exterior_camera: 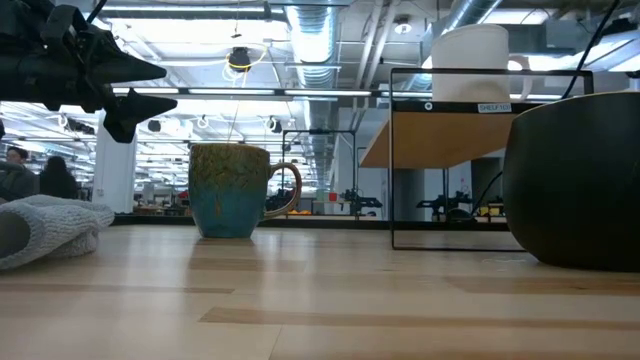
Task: Stack small to large cups/mugs on shelf
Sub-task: Put the black mug on the shelf
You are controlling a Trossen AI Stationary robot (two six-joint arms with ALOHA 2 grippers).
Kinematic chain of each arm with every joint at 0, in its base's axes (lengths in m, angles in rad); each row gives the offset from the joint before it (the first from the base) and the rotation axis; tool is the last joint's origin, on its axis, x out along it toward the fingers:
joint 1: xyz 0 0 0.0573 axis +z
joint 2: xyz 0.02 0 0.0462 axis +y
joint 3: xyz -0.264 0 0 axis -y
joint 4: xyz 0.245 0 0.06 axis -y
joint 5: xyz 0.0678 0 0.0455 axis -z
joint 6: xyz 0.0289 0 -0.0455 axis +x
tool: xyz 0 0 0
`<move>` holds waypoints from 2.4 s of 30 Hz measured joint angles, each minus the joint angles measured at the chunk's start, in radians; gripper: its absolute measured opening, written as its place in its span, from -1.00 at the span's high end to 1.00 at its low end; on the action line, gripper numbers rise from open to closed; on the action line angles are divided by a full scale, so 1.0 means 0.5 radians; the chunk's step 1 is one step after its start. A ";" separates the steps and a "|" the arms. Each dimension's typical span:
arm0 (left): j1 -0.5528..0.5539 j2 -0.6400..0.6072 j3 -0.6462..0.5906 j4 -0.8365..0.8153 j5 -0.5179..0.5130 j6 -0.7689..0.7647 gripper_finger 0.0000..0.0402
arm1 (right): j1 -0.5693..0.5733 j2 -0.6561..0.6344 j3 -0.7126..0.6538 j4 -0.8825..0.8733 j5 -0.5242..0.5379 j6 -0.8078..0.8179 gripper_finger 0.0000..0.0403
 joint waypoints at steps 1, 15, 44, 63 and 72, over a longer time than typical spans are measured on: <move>0.000 0.000 0.000 0.000 0.000 0.000 -0.30 | 0.000 0.000 0.000 0.011 0.000 0.034 -0.29; 0.000 0.000 0.000 0.000 -0.001 0.001 -0.30 | -0.279 0.000 0.000 0.072 0.013 -0.642 -0.32; 0.001 0.000 0.001 0.000 -0.002 0.001 -0.30 | -0.635 0.001 0.002 0.717 0.001 -1.494 -0.12; 0.001 0.000 0.001 -0.001 -0.004 0.001 -0.30 | -0.657 0.001 0.217 0.710 -0.106 -1.746 0.32; 0.000 0.000 0.001 -0.001 -0.003 0.001 -0.30 | -0.747 0.001 0.217 0.692 -0.244 -1.743 0.42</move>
